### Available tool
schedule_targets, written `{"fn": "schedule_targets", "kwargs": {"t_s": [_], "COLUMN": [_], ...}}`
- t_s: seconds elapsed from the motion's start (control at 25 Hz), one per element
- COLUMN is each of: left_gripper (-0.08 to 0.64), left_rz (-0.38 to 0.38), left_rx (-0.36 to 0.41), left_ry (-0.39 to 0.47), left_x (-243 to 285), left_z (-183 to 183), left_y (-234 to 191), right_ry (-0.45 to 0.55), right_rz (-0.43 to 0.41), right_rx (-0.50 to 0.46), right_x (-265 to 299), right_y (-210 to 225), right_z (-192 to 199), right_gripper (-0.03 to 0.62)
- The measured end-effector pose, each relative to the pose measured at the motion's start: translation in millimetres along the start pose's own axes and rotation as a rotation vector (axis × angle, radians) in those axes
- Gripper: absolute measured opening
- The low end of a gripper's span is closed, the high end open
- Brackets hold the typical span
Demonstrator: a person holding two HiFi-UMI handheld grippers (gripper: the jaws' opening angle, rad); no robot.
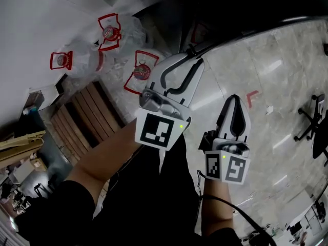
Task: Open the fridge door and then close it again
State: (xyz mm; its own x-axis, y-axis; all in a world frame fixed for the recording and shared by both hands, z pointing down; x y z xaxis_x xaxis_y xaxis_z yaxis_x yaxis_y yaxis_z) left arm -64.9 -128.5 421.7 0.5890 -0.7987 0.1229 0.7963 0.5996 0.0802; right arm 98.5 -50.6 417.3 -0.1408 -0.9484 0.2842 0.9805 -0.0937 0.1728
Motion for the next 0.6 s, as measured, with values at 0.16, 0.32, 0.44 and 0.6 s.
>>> {"fn": "schedule_targets", "kwargs": {"t_s": [0.16, 0.32, 0.44, 0.6], "left_gripper": [0.074, 0.061, 0.057, 0.055], "left_rz": [-0.025, -0.045, -0.065, -0.111], "left_rx": [-0.013, -0.053, -0.067, -0.09], "left_ry": [0.01, 0.003, 0.003, -0.001], "left_x": [-1, -2, -3, -4], "left_z": [1, 1, 0, -2], "left_y": [4, 7, 10, 15], "right_ry": [0.004, 0.008, 0.015, 0.02], "right_rz": [0.011, 0.028, 0.039, 0.052], "right_rx": [0.009, 0.019, 0.03, 0.033], "right_x": [-7, -13, -20, -31], "right_y": [8, 17, 22, 29], "right_z": [3, 6, 7, 8], "right_gripper": [0.015, 0.015, 0.015, 0.015]}}
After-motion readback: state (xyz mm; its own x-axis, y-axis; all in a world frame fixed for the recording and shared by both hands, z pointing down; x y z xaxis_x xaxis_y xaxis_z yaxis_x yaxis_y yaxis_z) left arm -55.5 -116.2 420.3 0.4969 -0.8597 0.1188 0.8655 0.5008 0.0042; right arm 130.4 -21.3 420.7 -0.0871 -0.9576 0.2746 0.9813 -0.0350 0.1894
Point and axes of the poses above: the fingertips, and each gripper's own axes: x forward along the fingers, y to its right, z out of its underside, the point moved 8 cm from there along -x, backward along the fingers
